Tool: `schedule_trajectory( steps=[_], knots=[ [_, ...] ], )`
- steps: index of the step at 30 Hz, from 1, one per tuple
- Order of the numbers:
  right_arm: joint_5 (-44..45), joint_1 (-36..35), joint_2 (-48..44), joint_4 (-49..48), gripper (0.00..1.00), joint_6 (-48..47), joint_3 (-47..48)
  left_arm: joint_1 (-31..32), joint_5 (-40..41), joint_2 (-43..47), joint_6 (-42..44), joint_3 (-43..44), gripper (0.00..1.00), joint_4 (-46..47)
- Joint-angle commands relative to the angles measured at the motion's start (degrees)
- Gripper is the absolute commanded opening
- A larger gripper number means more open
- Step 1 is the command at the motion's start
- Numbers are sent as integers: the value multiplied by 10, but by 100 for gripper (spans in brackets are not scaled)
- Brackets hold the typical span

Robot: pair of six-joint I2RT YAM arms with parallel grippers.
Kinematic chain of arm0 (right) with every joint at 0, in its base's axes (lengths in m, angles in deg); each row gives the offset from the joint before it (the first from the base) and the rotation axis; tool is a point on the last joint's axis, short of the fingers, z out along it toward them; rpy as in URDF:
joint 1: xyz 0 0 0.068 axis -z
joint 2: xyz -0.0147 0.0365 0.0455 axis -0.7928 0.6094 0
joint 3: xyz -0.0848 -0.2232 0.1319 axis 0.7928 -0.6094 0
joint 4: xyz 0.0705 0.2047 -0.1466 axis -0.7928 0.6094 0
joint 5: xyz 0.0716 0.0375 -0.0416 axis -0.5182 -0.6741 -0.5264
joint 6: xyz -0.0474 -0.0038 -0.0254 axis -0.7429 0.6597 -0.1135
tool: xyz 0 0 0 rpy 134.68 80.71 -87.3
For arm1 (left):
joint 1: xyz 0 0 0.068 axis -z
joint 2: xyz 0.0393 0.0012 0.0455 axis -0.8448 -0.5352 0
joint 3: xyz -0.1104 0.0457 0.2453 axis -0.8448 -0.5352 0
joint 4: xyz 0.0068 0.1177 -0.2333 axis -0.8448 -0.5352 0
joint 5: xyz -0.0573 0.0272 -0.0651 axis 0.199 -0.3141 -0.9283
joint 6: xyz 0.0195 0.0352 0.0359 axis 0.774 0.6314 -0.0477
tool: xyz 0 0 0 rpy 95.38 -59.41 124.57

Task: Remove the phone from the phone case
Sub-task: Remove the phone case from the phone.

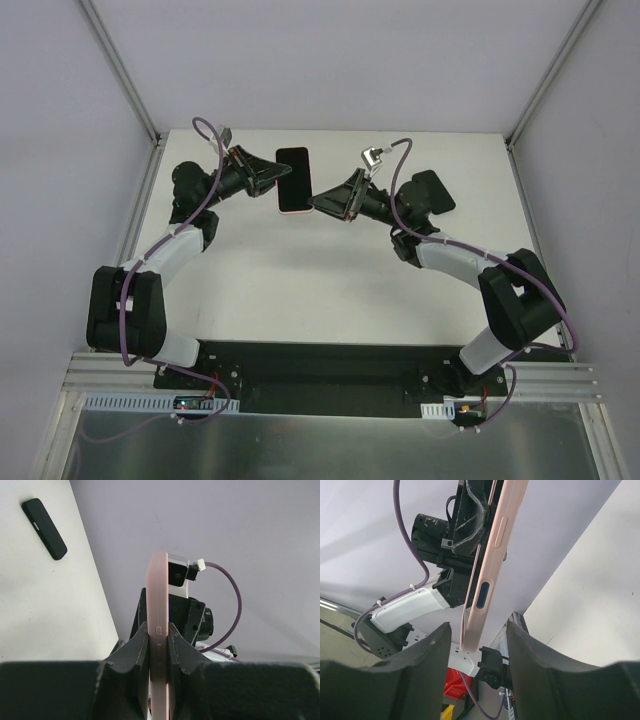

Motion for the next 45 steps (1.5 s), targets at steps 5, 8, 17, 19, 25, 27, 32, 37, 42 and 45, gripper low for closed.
schedule_trajectory(
  steps=[5, 8, 17, 19, 25, 27, 32, 37, 42, 45],
  knots=[
    [-2, -11, -16, -61, 41, 2, 3, -10, 5, 33, -3, 13, 0, 39],
    [-1, -17, -11, -70, 39, 4, 5, -11, 7, 33, -4, 13, 0, 38],
    [-7, -24, -9, -90, 33, 11, 3, -19, 14, 36, -6, 6, 0, 33],
    [-7, -25, -8, -92, 28, 11, -2, -21, 14, 35, -10, 3, 0, 35],
    [-9, -27, -8, -103, 14, 11, -4, -26, 15, 31, -23, 0, 0, 43],
    [-12, -27, -8, -105, 13, 12, -3, -28, 18, 29, -27, -1, 0, 43],
    [-30, -35, -15, -136, 7, 7, 2, -32, 18, 7, -52, -8, 0, 13],
    [-58, -39, -38, -121, 6, -23, 31, -34, 30, -13, -75, -43, 0, -14],
    [-56, -45, -90, -27, 6, -92, 59, -35, 54, -31, -107, -89, 0, -5],
    [-43, -46, -123, 56, 5, -150, 74, -35, 63, -37, -122, -106, 0, 5]
  ],
)
